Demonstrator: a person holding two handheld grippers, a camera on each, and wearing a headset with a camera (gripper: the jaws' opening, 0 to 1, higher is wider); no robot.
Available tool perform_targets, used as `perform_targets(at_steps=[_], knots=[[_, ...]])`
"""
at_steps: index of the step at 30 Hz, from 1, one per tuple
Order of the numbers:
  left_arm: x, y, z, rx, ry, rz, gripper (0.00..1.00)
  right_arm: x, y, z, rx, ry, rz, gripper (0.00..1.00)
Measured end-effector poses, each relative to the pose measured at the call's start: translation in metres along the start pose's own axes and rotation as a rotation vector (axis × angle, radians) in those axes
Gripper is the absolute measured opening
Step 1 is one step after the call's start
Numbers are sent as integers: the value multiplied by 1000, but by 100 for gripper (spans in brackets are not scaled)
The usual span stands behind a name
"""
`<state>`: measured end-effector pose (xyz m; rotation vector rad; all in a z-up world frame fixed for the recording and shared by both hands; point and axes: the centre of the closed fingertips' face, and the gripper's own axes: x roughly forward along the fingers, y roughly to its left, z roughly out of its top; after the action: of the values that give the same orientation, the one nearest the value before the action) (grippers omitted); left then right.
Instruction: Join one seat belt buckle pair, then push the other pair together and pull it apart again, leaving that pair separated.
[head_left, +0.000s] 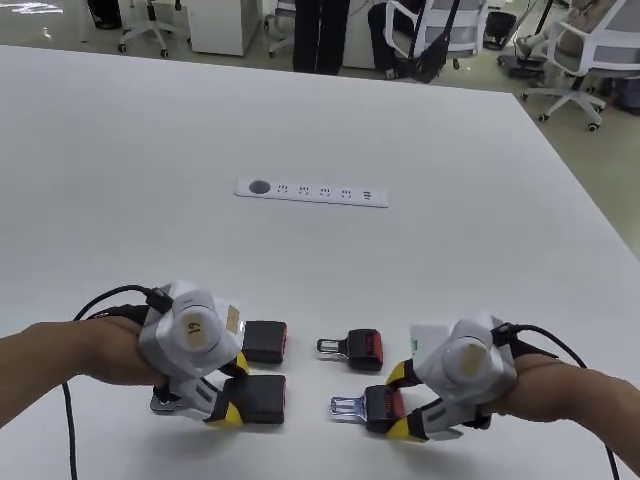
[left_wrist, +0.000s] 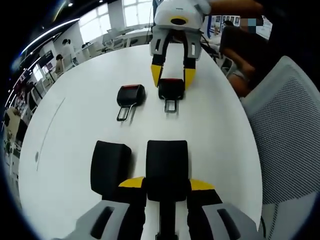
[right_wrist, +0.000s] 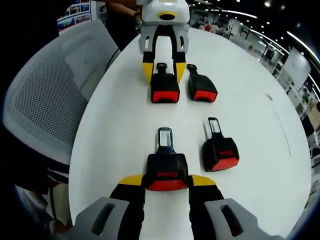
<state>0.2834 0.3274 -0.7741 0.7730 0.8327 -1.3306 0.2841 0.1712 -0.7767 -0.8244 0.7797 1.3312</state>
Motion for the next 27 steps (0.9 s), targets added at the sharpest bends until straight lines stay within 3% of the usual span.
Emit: perform_targets(at_steps=[27], knots=[[3, -1, -1, 8, 38, -30, 33, 10, -1, 26, 30, -36, -16, 30]])
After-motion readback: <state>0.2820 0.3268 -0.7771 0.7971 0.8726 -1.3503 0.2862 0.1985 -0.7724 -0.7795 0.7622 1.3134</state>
